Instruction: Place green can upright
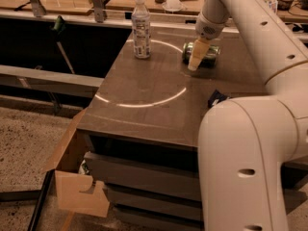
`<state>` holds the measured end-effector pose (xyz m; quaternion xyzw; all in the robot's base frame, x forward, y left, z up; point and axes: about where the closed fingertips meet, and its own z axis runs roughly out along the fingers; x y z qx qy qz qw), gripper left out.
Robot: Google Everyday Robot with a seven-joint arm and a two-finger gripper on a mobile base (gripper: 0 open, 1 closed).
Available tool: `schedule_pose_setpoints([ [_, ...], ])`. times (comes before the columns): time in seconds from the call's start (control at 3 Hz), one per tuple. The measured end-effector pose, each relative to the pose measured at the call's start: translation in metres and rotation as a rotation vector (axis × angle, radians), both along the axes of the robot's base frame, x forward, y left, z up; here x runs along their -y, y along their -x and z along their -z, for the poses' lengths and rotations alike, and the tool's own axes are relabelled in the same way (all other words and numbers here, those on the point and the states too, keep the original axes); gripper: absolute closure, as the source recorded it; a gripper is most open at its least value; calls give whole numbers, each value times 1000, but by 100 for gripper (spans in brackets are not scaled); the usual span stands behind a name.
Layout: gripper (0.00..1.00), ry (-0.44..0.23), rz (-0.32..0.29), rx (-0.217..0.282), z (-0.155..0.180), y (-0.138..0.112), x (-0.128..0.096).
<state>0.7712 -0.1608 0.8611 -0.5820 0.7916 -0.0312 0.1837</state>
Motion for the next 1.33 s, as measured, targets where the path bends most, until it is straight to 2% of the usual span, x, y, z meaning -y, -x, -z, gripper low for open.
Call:
schedule_pose_setpoints([
  [0.33,38,8,34,-79,17,-1,-9],
  [0.67,62,32,46,-115,26,-4,-16],
  [1.0,85,32,47,-114,23,-3,-16],
  [1.33,100,-106,53,-18,-49,18,-4],
])
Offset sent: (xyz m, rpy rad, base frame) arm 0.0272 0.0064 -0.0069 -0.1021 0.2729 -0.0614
